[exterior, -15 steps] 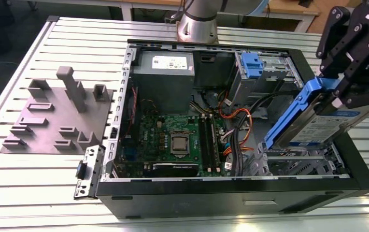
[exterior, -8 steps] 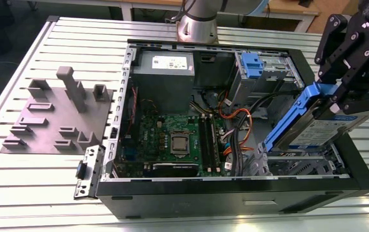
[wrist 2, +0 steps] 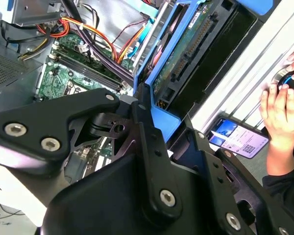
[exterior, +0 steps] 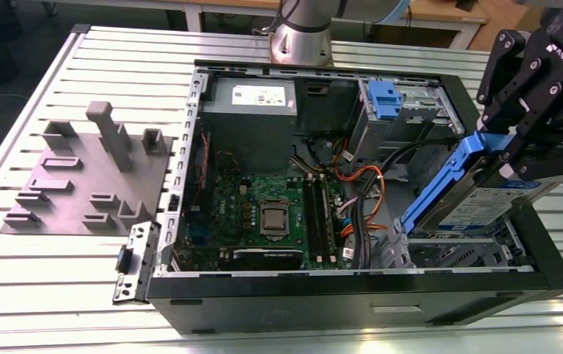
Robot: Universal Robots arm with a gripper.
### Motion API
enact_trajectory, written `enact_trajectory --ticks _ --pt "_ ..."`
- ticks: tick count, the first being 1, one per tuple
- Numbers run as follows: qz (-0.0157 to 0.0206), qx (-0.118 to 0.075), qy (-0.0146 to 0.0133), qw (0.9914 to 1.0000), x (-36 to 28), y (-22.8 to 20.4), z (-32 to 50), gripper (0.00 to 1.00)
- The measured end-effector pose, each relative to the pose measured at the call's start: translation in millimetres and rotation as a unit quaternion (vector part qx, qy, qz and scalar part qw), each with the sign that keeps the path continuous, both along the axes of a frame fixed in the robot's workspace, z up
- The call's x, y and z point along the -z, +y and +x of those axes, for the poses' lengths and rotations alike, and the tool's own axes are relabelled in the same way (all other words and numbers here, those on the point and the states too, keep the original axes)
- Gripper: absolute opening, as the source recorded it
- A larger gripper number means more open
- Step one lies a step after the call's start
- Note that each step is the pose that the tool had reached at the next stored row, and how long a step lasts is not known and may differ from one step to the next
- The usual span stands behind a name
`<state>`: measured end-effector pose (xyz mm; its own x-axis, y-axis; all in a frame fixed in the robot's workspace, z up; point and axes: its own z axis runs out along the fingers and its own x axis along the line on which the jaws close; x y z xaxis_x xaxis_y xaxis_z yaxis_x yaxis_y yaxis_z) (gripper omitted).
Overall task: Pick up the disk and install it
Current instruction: 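Insert the disk into the insertion slot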
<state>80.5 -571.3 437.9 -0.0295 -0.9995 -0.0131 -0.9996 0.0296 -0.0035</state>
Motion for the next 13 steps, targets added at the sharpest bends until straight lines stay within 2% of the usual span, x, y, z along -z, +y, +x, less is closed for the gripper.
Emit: enact_trajectory --ticks 7,13 --pt "0.0000 0.000 0.0000 1.00000 6.0 -0.9 0.1 0.36" --pt "0.0000 0.000 0.0000 1.00000 14.6 -1.7 0.1 0.36"
